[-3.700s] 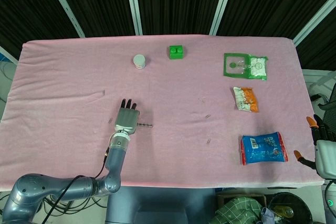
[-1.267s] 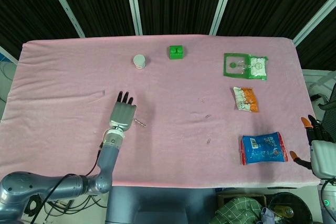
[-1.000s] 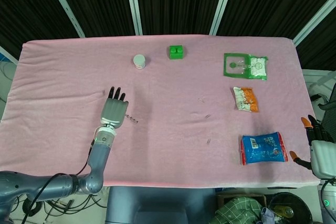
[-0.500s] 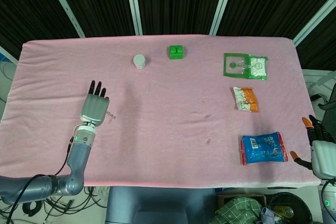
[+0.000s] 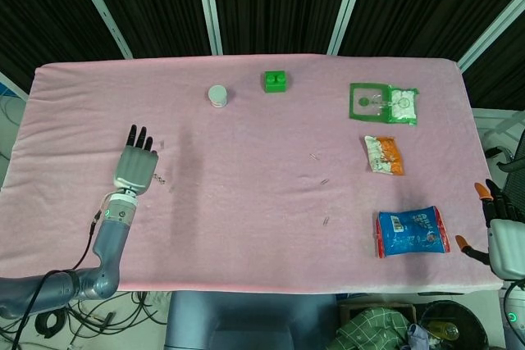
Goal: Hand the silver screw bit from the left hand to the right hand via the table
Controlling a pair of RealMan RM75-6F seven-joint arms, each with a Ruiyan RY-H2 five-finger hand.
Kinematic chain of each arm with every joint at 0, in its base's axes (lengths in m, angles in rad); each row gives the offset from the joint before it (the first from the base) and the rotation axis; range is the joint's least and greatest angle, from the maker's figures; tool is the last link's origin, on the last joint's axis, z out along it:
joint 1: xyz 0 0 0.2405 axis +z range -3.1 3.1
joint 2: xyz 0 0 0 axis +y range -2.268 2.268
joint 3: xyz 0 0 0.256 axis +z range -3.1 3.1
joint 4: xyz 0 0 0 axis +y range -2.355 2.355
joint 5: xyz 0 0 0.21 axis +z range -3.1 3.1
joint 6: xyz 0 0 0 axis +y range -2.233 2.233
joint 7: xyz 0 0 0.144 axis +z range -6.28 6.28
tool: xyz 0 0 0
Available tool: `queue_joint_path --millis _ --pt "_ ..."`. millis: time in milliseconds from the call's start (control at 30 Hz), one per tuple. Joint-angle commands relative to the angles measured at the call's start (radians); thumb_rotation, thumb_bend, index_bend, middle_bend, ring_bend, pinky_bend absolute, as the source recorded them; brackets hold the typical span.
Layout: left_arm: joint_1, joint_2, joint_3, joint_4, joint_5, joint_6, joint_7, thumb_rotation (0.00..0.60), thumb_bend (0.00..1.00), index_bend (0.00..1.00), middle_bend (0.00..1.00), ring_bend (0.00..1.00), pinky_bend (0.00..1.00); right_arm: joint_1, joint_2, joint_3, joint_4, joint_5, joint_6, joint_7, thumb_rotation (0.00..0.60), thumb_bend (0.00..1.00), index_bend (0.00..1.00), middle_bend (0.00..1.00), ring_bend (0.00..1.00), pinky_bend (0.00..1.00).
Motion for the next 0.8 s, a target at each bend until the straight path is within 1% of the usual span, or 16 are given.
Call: queue_joint_path --millis 33,267,567,800 --pt "0.000 -0.011 -0.002 0.011 0.011 -0.005 -0.004 0.600 0.44 0.58 0.20 0.00 0.00 0.000 0.001 0.001 0.000 0.001 0.000 0.002 0.600 0.12 0.00 0.00 0.10 0.22" --pt "0.001 -0.039 0.012 0.042 0.014 -0.020 0.024 0.600 0.44 0.58 0.20 0.00 0.00 -0.002 0.004 0.002 0.000 0.002 0.002 0.010 0.600 0.12 0.00 0.00 0.10 0.22" --pt "0.002 -0.065 -0.013 0.068 0.016 -0.026 0.012 0.600 0.44 0.58 0.20 0.00 0.00 -0.004 0.008 0.002 -0.004 0.001 0.002 0.012 0.600 0.12 0.00 0.00 0.10 0.22" --pt "0.001 -0.073 -0.020 0.074 0.019 -0.034 0.009 0.600 0.44 0.58 0.20 0.00 0.00 -0.005 0.009 0.003 -0.006 -0.001 0.007 0.014 0.600 0.12 0.00 0.00 0.10 0.22"
